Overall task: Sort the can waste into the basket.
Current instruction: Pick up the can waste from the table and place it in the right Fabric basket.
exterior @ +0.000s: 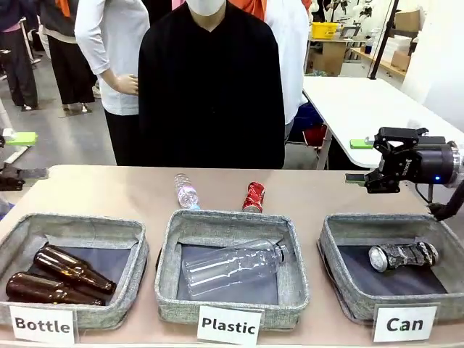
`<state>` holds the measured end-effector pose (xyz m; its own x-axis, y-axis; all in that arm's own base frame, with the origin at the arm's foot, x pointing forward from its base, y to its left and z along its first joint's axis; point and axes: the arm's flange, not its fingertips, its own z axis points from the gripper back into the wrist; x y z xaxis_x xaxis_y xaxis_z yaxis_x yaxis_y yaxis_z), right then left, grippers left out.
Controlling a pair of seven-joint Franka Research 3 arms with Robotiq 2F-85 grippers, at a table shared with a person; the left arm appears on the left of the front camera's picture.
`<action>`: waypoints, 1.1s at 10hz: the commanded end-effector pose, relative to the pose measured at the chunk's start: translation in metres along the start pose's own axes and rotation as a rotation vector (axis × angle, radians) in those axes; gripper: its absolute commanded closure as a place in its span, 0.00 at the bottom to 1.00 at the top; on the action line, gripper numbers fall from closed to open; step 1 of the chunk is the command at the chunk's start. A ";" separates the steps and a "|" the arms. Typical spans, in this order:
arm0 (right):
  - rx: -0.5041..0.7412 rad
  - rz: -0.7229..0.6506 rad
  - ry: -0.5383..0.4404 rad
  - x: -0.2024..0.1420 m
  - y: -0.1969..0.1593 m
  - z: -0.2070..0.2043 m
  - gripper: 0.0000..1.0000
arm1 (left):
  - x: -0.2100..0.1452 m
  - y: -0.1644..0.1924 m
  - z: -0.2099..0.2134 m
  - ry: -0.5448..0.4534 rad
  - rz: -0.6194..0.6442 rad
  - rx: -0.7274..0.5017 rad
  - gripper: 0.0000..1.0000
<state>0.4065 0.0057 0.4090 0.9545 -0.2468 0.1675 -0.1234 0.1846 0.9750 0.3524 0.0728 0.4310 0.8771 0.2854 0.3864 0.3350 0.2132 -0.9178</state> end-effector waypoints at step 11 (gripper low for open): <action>0.054 0.002 0.104 -0.012 0.005 -0.015 0.00 | -0.002 -0.017 -0.015 0.064 -0.023 0.013 0.00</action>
<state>0.4000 0.0263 0.4096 0.9754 -0.1589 0.1531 -0.1336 0.1268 0.9829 0.3526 0.0536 0.4413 0.8827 0.2268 0.4116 0.3593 0.2389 -0.9021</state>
